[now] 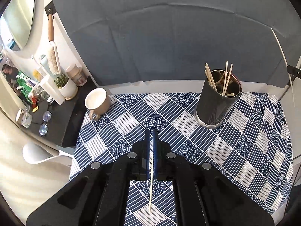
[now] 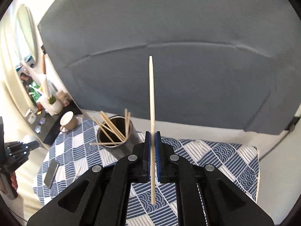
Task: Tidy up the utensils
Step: 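Lift both held sticks upright and carry them toward the black cup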
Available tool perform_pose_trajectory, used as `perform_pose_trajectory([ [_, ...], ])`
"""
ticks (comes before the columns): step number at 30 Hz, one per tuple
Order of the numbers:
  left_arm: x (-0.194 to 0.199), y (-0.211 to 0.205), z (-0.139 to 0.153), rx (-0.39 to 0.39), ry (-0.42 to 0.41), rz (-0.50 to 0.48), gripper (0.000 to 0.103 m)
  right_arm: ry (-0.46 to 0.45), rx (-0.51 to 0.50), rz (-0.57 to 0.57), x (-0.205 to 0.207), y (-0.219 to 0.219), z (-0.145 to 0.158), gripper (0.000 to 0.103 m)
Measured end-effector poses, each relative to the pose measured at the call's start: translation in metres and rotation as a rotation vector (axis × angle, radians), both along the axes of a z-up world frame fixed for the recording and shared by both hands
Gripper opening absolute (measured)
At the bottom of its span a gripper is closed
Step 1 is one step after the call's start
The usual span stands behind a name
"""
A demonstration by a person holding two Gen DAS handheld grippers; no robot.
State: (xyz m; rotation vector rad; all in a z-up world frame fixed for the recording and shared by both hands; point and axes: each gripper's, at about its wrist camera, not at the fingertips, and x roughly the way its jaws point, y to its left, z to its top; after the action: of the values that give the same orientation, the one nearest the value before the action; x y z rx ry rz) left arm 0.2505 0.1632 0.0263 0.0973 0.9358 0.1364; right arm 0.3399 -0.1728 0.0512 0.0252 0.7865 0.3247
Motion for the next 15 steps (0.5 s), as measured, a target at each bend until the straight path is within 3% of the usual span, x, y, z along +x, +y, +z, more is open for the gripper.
perform_pose_trajectory([
  [4,-0.003,0.002,-0.01,-0.012,0.034,0.001,0.003,0.015,-0.008,0.022,-0.001,0.007,-0.009,0.005],
  [11,-0.005,0.02,-0.073,-0.074,0.176,0.02,0.005,0.11,-0.035,0.032,-0.004,0.014,-0.055,0.005],
  [15,-0.006,0.03,-0.111,-0.088,0.248,0.036,0.019,0.151,-0.057,0.035,-0.007,0.016,-0.075,0.005],
])
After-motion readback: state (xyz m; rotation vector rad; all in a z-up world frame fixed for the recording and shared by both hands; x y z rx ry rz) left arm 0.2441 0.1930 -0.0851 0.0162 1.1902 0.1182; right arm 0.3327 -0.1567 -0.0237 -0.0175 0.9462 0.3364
